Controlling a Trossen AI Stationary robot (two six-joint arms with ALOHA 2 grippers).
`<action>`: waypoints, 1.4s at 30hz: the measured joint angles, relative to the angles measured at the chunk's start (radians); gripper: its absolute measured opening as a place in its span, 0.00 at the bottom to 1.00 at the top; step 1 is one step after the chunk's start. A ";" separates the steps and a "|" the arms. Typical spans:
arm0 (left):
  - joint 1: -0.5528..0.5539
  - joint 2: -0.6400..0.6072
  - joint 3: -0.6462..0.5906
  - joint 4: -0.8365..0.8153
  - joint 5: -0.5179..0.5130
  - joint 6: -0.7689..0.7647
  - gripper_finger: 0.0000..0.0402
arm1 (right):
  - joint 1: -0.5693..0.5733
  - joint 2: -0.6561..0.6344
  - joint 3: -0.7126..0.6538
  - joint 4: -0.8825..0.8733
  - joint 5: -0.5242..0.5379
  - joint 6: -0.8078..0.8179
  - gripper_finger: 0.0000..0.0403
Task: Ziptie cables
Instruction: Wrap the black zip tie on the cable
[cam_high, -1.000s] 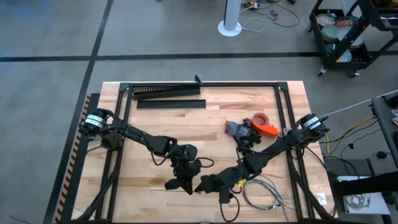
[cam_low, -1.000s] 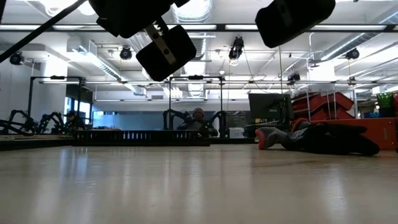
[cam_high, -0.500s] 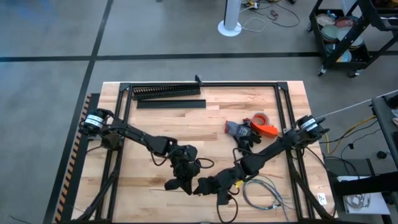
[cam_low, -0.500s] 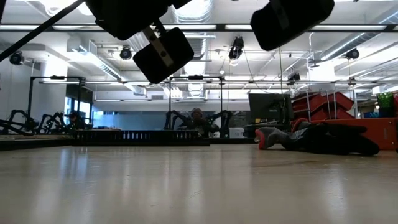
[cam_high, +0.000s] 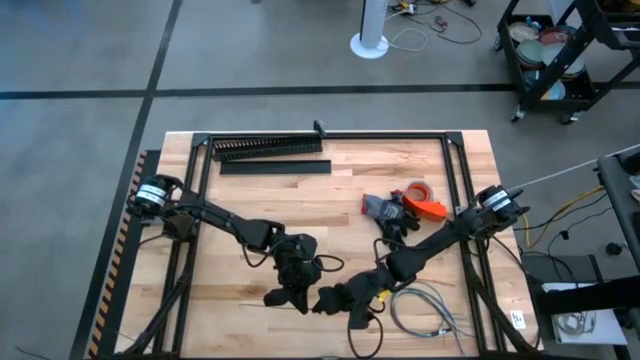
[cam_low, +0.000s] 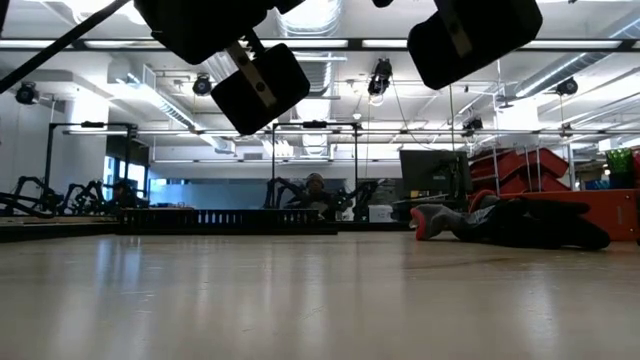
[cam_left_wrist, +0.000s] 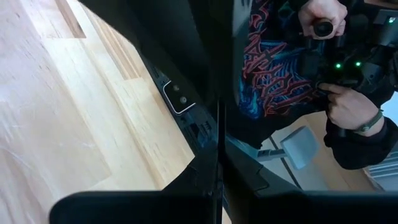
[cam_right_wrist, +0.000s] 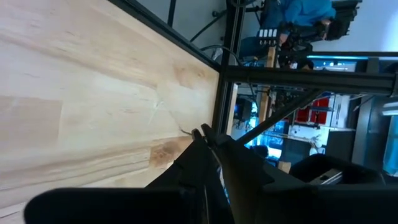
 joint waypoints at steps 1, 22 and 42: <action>0.000 0.000 0.000 0.000 0.000 0.000 0.00 | 0.000 0.000 0.000 0.001 -0.006 -0.002 0.09; 0.000 0.000 0.000 -0.022 0.003 0.019 0.00 | -0.014 -0.001 0.000 0.007 -0.061 0.004 0.07; 0.000 0.000 0.000 -0.037 0.006 0.008 0.00 | -0.016 0.004 0.000 0.007 -0.062 -0.033 0.03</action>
